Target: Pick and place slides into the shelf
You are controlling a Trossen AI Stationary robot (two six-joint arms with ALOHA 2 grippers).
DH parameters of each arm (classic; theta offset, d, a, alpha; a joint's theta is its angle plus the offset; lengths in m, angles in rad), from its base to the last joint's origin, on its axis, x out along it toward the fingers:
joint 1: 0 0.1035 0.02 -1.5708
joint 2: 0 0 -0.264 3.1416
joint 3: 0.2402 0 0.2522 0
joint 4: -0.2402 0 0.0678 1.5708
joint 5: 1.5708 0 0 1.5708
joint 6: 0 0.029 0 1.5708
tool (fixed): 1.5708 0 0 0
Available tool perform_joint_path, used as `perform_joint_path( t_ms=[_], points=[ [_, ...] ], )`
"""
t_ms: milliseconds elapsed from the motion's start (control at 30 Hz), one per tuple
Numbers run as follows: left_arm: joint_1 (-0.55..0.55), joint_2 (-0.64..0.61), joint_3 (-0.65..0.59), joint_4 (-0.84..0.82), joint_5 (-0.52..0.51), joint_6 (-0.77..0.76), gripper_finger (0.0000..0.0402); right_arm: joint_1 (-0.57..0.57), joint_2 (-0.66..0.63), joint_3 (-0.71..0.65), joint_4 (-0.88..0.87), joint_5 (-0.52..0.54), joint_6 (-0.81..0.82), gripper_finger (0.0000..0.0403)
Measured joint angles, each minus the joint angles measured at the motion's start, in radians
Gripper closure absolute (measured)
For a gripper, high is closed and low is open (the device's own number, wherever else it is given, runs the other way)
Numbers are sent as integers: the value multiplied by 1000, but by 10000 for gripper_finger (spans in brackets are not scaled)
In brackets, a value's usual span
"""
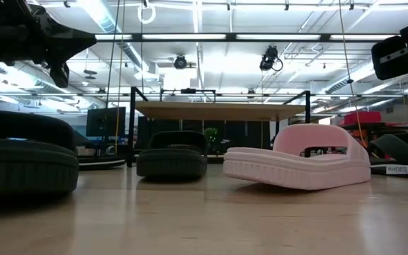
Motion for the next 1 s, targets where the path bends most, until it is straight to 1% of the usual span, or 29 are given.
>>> perform_joint_path(
  t_ms=[200,400,567,667,867,1000],
  points=[
    [0,0,0,20,-5,0,378,0,0,0,0,0,0,389],
    [0,0,0,25,-5,-3,373,0,0,0,0,0,0,389],
    [-2,0,0,-59,49,-96,368,0,0,0,0,0,0,389],
    [-2,0,0,-91,58,-135,369,0,0,0,0,0,0,389],
    [-2,0,0,-43,59,-149,380,0,0,0,0,0,0,389],
    [-2,0,0,-9,77,-121,383,0,0,0,0,0,0,389]
  ],
)
